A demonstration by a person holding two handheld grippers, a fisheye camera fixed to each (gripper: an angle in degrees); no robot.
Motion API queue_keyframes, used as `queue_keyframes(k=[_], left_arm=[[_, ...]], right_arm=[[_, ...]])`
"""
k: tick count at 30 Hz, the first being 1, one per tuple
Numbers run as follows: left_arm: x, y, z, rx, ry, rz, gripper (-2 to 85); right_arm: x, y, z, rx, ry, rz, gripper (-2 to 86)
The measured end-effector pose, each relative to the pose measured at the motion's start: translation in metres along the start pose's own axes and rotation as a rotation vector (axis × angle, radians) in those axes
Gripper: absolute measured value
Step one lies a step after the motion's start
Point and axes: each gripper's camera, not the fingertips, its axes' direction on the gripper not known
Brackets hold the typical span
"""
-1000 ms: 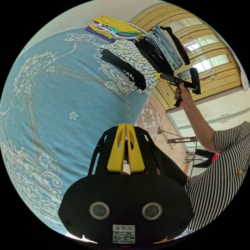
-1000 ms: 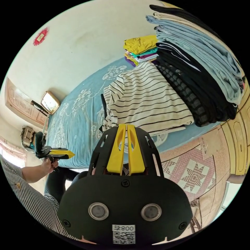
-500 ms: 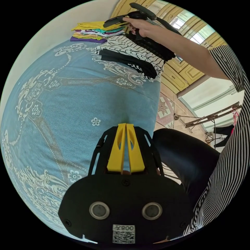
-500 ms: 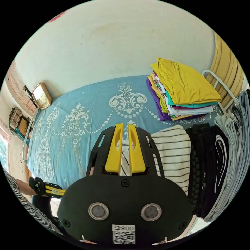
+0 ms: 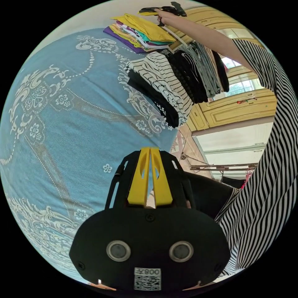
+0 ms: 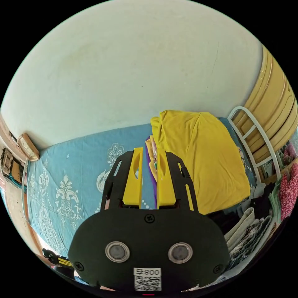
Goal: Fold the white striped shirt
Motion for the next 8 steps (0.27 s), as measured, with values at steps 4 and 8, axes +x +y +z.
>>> queue_keyframes(k=[4, 8], left_arm=[[0.008, -0.023, -0.019, 0.036, 0.058, -0.089, 0.0], [0.02, -0.033, -0.035, 0.037, 0.087, -0.156, 0.0]], right_arm=[[-0.002, -0.055, 0.028, -0.015, 0.039, -0.018, 7.8], [-0.01, -0.103, 0.061, -0.039, 0.109, -0.043, 7.9]])
